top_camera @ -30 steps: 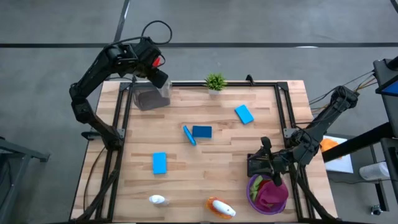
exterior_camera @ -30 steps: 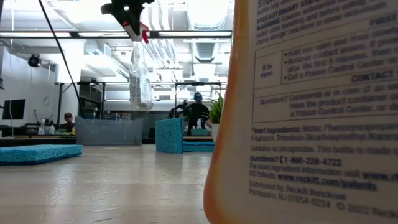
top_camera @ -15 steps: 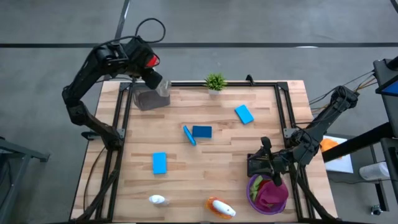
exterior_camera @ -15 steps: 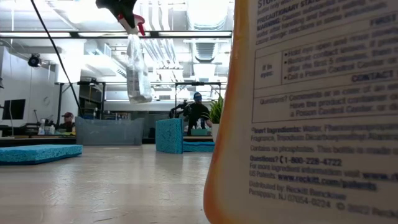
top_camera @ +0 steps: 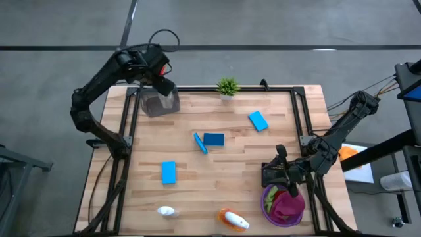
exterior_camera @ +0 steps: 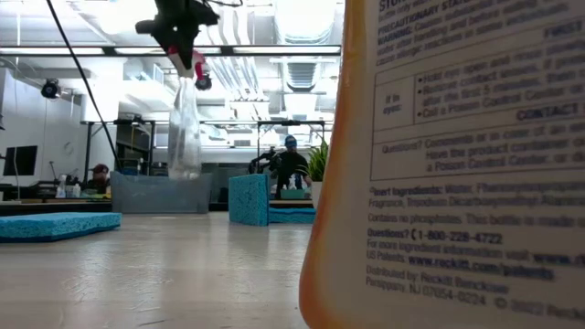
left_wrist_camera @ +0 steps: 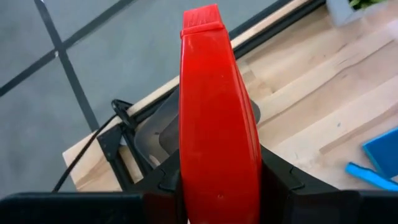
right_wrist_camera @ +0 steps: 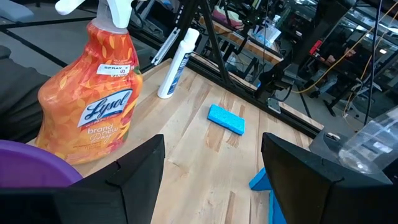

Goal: Pick & Place Kitchen Items
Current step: Put the transparent spray bottle into the gray bin

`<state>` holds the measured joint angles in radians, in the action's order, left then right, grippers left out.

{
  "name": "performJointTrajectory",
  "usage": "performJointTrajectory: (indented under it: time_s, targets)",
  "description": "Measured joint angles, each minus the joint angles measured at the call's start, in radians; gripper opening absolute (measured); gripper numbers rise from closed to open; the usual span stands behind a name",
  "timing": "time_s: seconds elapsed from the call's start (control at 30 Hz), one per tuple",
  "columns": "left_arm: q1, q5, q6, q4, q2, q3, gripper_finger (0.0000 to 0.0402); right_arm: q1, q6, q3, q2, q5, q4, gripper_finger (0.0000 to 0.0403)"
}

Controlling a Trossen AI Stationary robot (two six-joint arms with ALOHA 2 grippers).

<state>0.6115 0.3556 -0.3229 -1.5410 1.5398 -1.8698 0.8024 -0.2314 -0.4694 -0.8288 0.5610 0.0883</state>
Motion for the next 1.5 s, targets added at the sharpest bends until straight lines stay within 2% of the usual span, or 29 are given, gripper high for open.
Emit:
performJointTrajectory:
  time_s: [0.23, 0.5, 1.07, 1.5]
  targets:
    - [0.040, 0.000, -0.004, 0.011, 0.002, 0.114, 0.0120, 0.000, 0.001, 0.000, 0.000, 0.000, 0.000, 0.0265]
    - [0.090, -0.001, -0.004, 0.045, 0.003, 0.176, 0.0120, 0.000, 0.001, 0.000, 0.000, 0.000, -0.005, 0.0265]
    - [0.115, -0.007, -0.025, 0.048, 0.001, 0.176, 0.0120, 0.000, 0.015, 0.000, 0.000, -0.001, -0.019, 0.0265]
    - [0.115, -0.081, -0.027, 0.180, 0.025, 0.188, 0.0120, 0.000, 0.016, 0.000, 0.000, -0.001, -0.019, 0.0265]
